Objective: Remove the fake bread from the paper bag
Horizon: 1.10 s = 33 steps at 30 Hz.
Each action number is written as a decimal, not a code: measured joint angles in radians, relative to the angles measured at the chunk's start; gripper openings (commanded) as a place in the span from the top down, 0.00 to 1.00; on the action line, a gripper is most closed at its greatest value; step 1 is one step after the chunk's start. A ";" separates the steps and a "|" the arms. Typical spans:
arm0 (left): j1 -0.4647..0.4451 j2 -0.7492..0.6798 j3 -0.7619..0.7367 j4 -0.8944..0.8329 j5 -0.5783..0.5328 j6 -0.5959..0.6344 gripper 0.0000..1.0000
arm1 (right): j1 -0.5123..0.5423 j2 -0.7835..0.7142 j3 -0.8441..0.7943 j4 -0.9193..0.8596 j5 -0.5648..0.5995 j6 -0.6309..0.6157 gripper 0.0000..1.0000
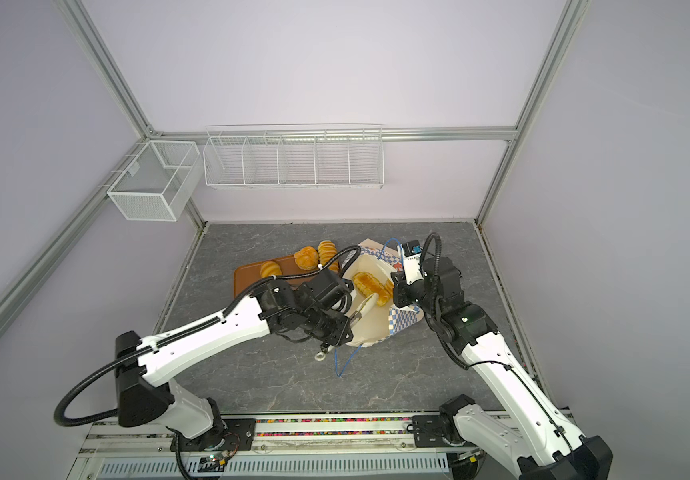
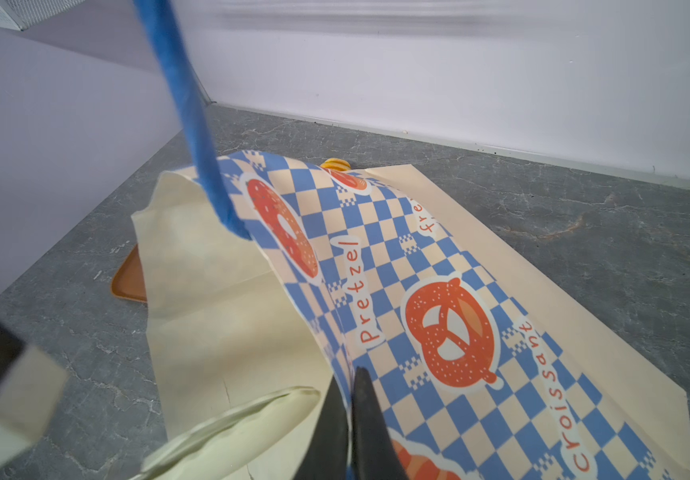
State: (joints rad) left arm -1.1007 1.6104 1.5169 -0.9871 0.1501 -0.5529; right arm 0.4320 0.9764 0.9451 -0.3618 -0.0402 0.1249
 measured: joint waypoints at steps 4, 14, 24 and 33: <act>0.002 0.107 0.068 0.022 -0.013 -0.004 0.88 | 0.004 0.000 0.000 -0.001 -0.013 0.007 0.93; 0.093 0.166 -0.029 0.192 0.037 -0.119 0.78 | 0.031 -0.011 0.000 -0.005 -0.010 0.025 0.93; 0.118 0.171 -0.129 0.339 0.079 -0.203 0.76 | 0.060 -0.032 -0.020 0.013 0.039 0.043 0.93; 0.109 0.121 -0.189 0.372 0.024 -0.164 0.74 | 0.083 0.012 -0.019 0.028 0.044 0.044 0.93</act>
State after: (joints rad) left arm -0.9913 1.7313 1.3277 -0.6147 0.1738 -0.7174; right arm 0.5148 0.9886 0.9264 -0.3336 0.0036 0.1688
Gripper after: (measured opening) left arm 0.264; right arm 0.073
